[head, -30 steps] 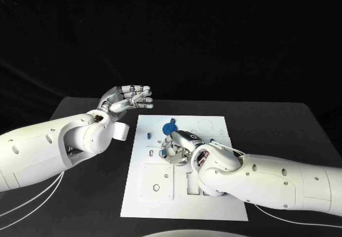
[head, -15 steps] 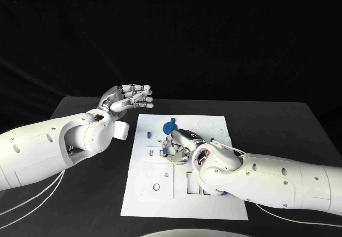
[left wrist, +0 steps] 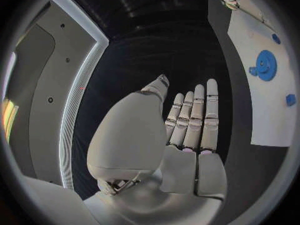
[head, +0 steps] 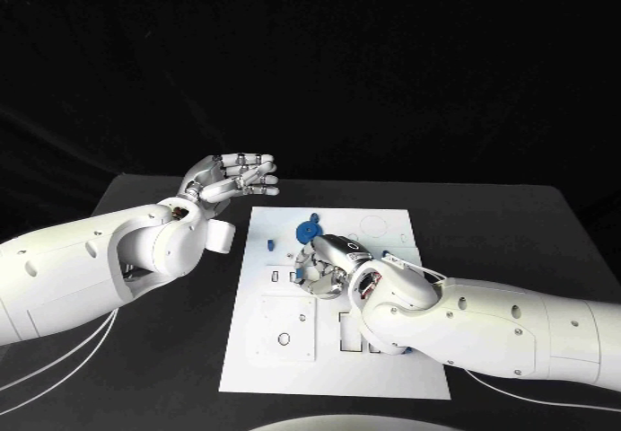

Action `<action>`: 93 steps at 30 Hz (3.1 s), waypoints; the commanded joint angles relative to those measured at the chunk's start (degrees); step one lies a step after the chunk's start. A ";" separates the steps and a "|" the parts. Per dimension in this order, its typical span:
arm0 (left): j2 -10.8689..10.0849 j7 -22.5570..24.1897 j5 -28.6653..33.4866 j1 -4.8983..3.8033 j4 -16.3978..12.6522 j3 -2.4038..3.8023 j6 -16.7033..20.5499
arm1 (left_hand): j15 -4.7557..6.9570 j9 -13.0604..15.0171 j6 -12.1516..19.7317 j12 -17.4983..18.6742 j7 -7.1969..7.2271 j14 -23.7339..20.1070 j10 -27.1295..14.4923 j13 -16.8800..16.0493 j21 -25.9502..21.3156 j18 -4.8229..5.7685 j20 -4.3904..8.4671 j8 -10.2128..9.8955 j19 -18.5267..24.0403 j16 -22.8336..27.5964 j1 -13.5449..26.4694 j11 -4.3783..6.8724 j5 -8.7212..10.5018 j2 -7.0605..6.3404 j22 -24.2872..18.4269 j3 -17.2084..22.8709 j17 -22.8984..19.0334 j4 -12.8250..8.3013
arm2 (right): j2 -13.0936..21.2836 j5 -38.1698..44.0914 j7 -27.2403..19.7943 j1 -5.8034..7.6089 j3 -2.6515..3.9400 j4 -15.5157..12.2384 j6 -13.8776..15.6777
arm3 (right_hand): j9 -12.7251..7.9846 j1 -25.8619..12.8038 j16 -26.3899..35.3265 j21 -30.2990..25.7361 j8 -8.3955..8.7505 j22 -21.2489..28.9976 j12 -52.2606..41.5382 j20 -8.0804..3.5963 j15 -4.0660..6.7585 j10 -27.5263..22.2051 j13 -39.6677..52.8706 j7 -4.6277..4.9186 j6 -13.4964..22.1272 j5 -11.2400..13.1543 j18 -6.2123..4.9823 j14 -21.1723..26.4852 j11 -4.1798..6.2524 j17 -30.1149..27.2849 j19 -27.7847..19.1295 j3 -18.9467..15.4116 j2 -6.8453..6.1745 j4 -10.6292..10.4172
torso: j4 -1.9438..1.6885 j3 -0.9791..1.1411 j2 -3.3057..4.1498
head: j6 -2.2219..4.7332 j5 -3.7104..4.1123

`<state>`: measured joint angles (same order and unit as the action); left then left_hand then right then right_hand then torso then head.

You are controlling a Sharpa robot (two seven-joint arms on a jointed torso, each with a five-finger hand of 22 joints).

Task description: Assemble the parts on the task board

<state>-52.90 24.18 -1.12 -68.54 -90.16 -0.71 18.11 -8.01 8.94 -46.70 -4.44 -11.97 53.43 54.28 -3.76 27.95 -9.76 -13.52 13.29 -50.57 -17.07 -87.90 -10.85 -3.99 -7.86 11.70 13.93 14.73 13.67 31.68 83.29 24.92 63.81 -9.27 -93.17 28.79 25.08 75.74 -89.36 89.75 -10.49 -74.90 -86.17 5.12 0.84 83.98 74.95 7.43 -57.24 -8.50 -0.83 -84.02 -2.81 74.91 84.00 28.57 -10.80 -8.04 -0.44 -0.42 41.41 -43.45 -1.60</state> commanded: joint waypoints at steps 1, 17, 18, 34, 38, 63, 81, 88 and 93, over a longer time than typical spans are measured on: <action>0.12 0.29 -0.17 -0.04 -0.06 0.02 -1.06 | -0.20 -0.02 0.08 0.26 -1.49 -0.26 0.37 -0.02 0.21 -0.56 0.08 -0.33 0.44 0.28 0.11 -0.07 0.31 -0.02 0.08 -0.08 0.05 -0.12 | 0.08 0.49 0.43 -0.22 -0.17 0.25 -1.20 | -0.32 -0.59 0.26 0.25 0.77 -15.10 0.49 -0.06 0.12 2.98 11.32 0.43 0.90 -0.30 0.83 -5.21 -0.25 11.70 6.00 -0.07 -0.64 0.27 | 0.03 0.00 -0.03 | 0.07 -0.06; 0.10 0.08 -0.17 -0.04 0.06 0.00 -1.17 | -0.20 -0.02 0.08 0.26 -1.49 -0.26 0.37 -0.02 0.21 -0.56 0.08 -0.33 0.44 0.28 0.11 -0.07 0.31 -0.02 0.08 -0.08 0.05 -0.12 | 0.07 0.47 -0.34 -0.22 -0.17 0.39 -0.33 | -1.90 -2.60 0.37 -0.23 3.95 -14.77 2.37 1.27 -1.29 1.52 9.75 2.12 5.75 -0.18 0.69 -5.12 -1.83 11.32 5.69 -2.00 -3.38 0.48 | 0.06 0.03 0.00 | 0.36 -0.14; 0.09 0.08 -0.17 -0.04 0.08 0.00 -1.18 | -0.20 -0.02 0.08 0.26 -1.49 -0.26 0.37 -0.02 0.21 -0.56 0.08 -0.33 0.44 0.28 0.11 -0.07 0.31 -0.02 0.08 -0.08 0.05 -0.12 | 0.11 0.47 -0.48 -0.22 -0.17 0.34 -0.13 | -2.03 -2.73 0.38 -0.27 4.16 -14.74 2.50 1.34 -1.35 1.41 9.64 2.18 6.09 -0.21 0.68 -5.11 -1.90 11.32 5.67 -2.73 -3.53 0.38 | 0.06 0.03 0.01 | 0.39 -0.10; 0.26 -10.57 -8.59 0.04 1.13 -0.27 -1.63 | 2.85 0.53 -1.84 -3.32 -0.85 10.74 7.20 -1.30 6.44 -0.86 2.70 0.77 -5.99 -8.47 3.07 1.92 0.03 0.75 2.68 -0.94 5.54 2.27 | 10.23 -15.91 -18.04 4.60 0.01 -4.90 7.91 | -2.93 5.13 1.16 -4.73 2.93 -11.98 3.75 1.28 -1.11 0.29 8.41 1.69 3.80 -0.53 -0.54 -4.51 -1.54 8.93 3.08 -18.31 0.88 -6.17 | 0.45 0.24 -0.72 | 0.64 -0.37; 0.37 -20.21 -16.62 0.05 1.31 -0.32 -6.13 | 5.47 1.63 -1.68 -10.79 0.61 16.21 10.69 -5.11 19.27 -0.57 5.93 4.06 -10.98 -27.64 3.39 3.92 -0.39 0.33 10.12 3.87 17.77 2.64 | 15.11 -21.61 -22.93 7.78 0.05 -5.96 7.68 | -2.67 4.82 1.49 -5.82 1.99 -11.33 4.53 1.04 -0.87 -0.32 7.73 1.41 3.30 -0.45 -0.81 -4.29 -1.29 8.10 2.47 -18.38 0.73 -6.64 | 0.57 0.39 -1.11 | 0.36 -0.55; 9.27 -53.01 -53.33 -2.58 5.98 -0.78 -28.74 | 10.25 18.21 2.29 -66.10 6.81 32.47 12.73 -47.96 52.65 4.58 9.55 35.86 -23.49 -67.84 25.20 9.70 0.48 4.24 52.62 -3.81 62.64 3.25 | 20.71 -49.58 -36.28 11.85 0.02 1.80 12.84 | -0.09 5.56 45.60 -63.90 -6.08 25.51 53.04 2.06 -1.97 -24.94 -36.34 2.82 9.93 -0.36 -9.71 15.37 -1.87 -42.28 -24.54 -16.75 0.94 -8.14 | 0.38 1.17 -2.83 | -1.20 -1.48; 14.81 -54.28 -56.98 -4.32 10.11 -2.53 -34.24 | 10.24 18.59 2.49 -65.98 6.82 32.27 12.32 -47.70 52.70 4.62 9.55 36.13 -23.50 -67.61 25.83 9.69 0.56 4.44 52.80 -4.62 62.17 3.25 | 19.45 -60.95 -41.50 11.86 0.01 4.76 14.83 | -4.52 4.72 70.84 -77.98 -0.25 41.14 73.03 5.64 -5.46 -21.64 -64.27 4.72 7.67 -0.34 -9.55 17.76 -5.23 -52.04 -25.56 -11.02 -1.47 -7.80 | 0.58 1.17 -2.58 | -1.34 -2.34; 15.86 -54.49 -56.88 -4.34 10.58 -2.69 -35.72 | 10.22 18.65 2.59 -65.88 6.80 32.24 12.13 -47.53 52.69 4.62 9.55 36.13 -23.47 -67.58 25.93 9.68 0.51 4.64 52.80 -4.72 62.13 3.24 | 18.93 -61.16 -41.69 11.86 0.00 5.01 14.24 | -4.77 4.77 71.75 -78.43 0.14 42.08 73.32 5.73 -5.47 -21.47 -65.56 4.79 7.47 -0.36 -9.63 17.25 -5.29 -52.29 -25.18 -10.85 -1.27 -7.59 | 0.57 1.14 -2.56 | -1.33 -2.18; 16.38 -54.66 -56.86 -4.34 10.99 -2.78 -36.96 | 10.13 18.80 3.06 -65.22 6.67 31.98 11.12 -46.43 52.53 4.55 9.49 35.98 -23.14 -67.32 26.26 9.56 0.49 5.26 52.45 -5.12 61.59 3.24 | 18.71 -61.19 -41.69 11.86 -0.01 5.06 14.15 | -4.81 4.77 71.85 -78.44 0.19 42.19 73.35 5.71 -5.45 -21.43 -65.75 4.77 7.43 -0.35 -9.64 17.08 -5.28 -52.32 -25.03 -10.82 -1.27 -7.55 | 0.51 1.13 -2.55 | -1.38 -2.20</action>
<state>-36.74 -30.12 -57.59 -72.81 -79.21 -3.50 -16.17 1.83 27.65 -43.93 -70.02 -5.31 83.94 65.77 -50.33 80.44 -6.19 -4.20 49.18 -74.02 -84.75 -62.02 -1.32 -3.68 -2.64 64.23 9.08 74.94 16.90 50.46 22.49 -15.74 75.66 -9.28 -88.11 43.21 20.35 80.54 -17.69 11.53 -10.51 -32.76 -13.08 10.88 -4.49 62.16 9.25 12.17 -49.45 -8.87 -9.77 -66.64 -8.01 22.64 58.63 17.43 -11.94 -15.74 0.11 0.71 38.85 -44.77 -3.79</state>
